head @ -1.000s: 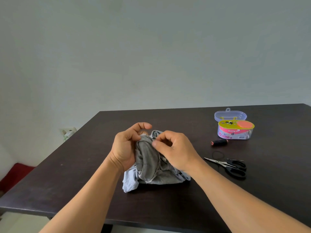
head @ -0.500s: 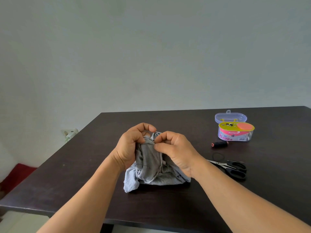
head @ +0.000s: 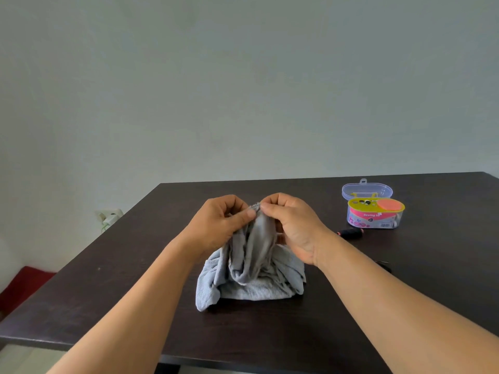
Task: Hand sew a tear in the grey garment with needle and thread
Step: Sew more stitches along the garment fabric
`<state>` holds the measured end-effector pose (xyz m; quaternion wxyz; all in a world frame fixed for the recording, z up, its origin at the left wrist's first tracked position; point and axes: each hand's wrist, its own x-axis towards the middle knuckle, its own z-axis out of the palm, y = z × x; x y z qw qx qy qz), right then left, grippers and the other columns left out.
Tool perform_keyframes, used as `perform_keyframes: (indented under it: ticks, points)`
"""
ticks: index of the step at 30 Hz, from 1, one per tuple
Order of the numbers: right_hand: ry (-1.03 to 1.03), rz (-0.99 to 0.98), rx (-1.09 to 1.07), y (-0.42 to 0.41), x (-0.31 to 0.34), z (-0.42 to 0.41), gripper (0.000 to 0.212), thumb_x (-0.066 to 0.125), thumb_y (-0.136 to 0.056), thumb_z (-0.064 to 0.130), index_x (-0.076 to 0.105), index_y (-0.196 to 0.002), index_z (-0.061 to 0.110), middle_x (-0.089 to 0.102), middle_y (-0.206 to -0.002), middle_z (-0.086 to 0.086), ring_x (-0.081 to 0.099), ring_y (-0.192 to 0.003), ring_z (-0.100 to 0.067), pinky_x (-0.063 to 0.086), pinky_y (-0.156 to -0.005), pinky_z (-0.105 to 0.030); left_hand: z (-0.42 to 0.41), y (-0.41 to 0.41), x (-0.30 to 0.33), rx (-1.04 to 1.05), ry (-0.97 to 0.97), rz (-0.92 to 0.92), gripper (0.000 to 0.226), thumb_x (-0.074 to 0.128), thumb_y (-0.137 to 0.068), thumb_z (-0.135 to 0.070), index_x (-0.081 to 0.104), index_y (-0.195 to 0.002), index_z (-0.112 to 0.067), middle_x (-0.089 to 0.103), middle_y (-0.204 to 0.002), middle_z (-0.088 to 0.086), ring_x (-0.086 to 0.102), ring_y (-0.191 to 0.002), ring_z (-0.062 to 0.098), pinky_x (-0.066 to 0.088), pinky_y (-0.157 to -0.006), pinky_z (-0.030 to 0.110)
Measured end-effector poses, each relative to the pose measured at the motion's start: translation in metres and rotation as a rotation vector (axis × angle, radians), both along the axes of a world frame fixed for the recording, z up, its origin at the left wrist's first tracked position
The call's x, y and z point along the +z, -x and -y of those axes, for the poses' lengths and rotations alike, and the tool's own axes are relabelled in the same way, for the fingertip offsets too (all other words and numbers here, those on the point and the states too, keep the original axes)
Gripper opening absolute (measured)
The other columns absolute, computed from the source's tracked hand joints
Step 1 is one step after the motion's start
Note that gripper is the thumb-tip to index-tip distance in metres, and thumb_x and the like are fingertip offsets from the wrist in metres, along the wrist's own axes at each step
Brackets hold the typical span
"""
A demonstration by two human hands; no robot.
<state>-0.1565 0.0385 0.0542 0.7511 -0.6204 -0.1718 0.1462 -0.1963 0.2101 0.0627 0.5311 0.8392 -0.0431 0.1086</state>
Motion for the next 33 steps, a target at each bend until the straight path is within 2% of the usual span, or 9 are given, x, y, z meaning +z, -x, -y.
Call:
perform_keyframes:
  ticks: [2, 5, 8, 13, 16, 19, 24, 29, 33]
  points:
    - [0.008, 0.052, -0.022, -0.005, 0.005, 0.001, 0.014, 0.061, -0.094, 0.014, 0.063, -0.081, 0.018, 0.063, -0.08, -0.006, 0.058, -0.077, -0.019, 0.05, -0.072, -0.035, 0.004, -0.004, 0.004, 0.038, 0.046, 0.05, 0.016, 0.072, -0.091, -0.023, 0.069, -0.084, -0.01, 0.064, -0.074, 0.006, 0.054, -0.067, 0.016, 0.049, -0.064, 0.028]
    - [0.195, 0.212, -0.026, -0.01, 0.004, 0.006, 0.005, 0.069, -0.082, 0.019, 0.065, -0.08, 0.019, 0.065, -0.08, -0.006, 0.059, -0.079, -0.02, 0.05, -0.079, -0.04, 0.012, -0.008, 0.005, 0.045, 0.27, 0.018, 0.01, 0.063, -0.097, -0.012, 0.067, -0.088, -0.008, 0.063, -0.076, 0.009, 0.056, -0.063, 0.013, 0.05, -0.059, 0.022]
    - [0.292, 0.19, -0.006, -0.012, -0.006, 0.011, 0.009, 0.07, -0.082, 0.006, 0.066, -0.085, 0.013, 0.063, -0.077, -0.008, 0.058, -0.074, -0.022, 0.047, -0.072, -0.037, 0.018, -0.01, -0.011, 0.042, 0.398, -0.11, 0.015, 0.056, -0.1, -0.011, 0.063, -0.087, -0.009, 0.061, -0.082, 0.014, 0.057, -0.073, 0.021, 0.051, -0.073, 0.036]
    - [0.274, 0.122, -0.048, -0.013, -0.024, 0.019, 0.006, 0.073, -0.085, 0.019, 0.071, -0.081, 0.015, 0.067, -0.084, -0.001, 0.061, -0.085, -0.014, 0.049, -0.084, -0.033, 0.018, -0.007, -0.034, 0.015, 0.332, -0.215, 0.014, 0.061, -0.099, -0.016, 0.065, -0.088, -0.009, 0.067, -0.082, 0.009, 0.064, -0.079, 0.021, 0.054, -0.081, 0.039]
    - [0.393, 0.138, -0.067, -0.014, -0.026, 0.022, 0.007, 0.066, -0.083, 0.007, 0.073, -0.084, 0.007, 0.07, -0.086, 0.006, 0.062, -0.088, -0.012, 0.05, -0.086, -0.032, 0.015, -0.006, -0.037, 0.012, 0.254, -0.193, 0.014, 0.062, -0.098, -0.018, 0.065, -0.088, -0.01, 0.064, -0.084, 0.011, 0.06, -0.082, 0.024, 0.052, -0.086, 0.042]
    - [0.418, 0.229, -0.119, -0.012, -0.026, 0.023, 0.008, 0.068, -0.084, 0.01, 0.074, -0.08, 0.015, 0.068, -0.073, 0.009, 0.061, -0.077, -0.007, 0.049, -0.077, -0.027, 0.009, -0.003, -0.036, -0.013, 0.242, -0.17, 0.012, 0.064, -0.097, -0.018, 0.066, -0.092, -0.008, 0.064, -0.085, 0.014, 0.058, -0.083, 0.027, 0.051, -0.086, 0.043]
    - [0.313, 0.317, -0.132, -0.013, -0.033, 0.023, 0.009, 0.066, -0.088, 0.015, 0.073, -0.085, 0.02, 0.067, -0.08, -0.017, 0.054, -0.07, -0.016, 0.045, -0.069, -0.03, 0.002, -0.003, -0.035, 0.0, 0.072, -0.15, 0.003, 0.076, -0.087, -0.014, 0.075, -0.088, -0.016, 0.074, -0.092, 0.016, 0.069, -0.082, 0.023, 0.057, -0.086, 0.044]
    - [0.332, 0.344, -0.152, -0.005, -0.042, 0.018, 0.007, 0.072, -0.085, 0.021, 0.069, -0.08, 0.017, 0.052, -0.062, 0.002, 0.045, -0.057, -0.009, 0.04, -0.057, -0.025, 0.006, -0.002, -0.034, 0.003, 0.085, -0.104, 0.009, 0.074, -0.09, -0.02, 0.072, -0.084, -0.013, 0.069, -0.081, 0.01, 0.062, -0.076, 0.02, 0.053, -0.074, 0.036]
    - [0.369, 0.322, -0.159, -0.007, -0.047, 0.015, 0.009, 0.069, -0.084, 0.01, 0.069, -0.083, 0.019, 0.048, -0.055, 0.006, 0.04, -0.051, -0.007, 0.037, -0.055, -0.027, 0.009, -0.001, -0.033, 0.03, 0.146, -0.189, 0.012, 0.07, -0.092, -0.018, 0.071, -0.082, -0.01, 0.071, -0.08, 0.011, 0.066, -0.078, 0.023, 0.055, -0.073, 0.035]
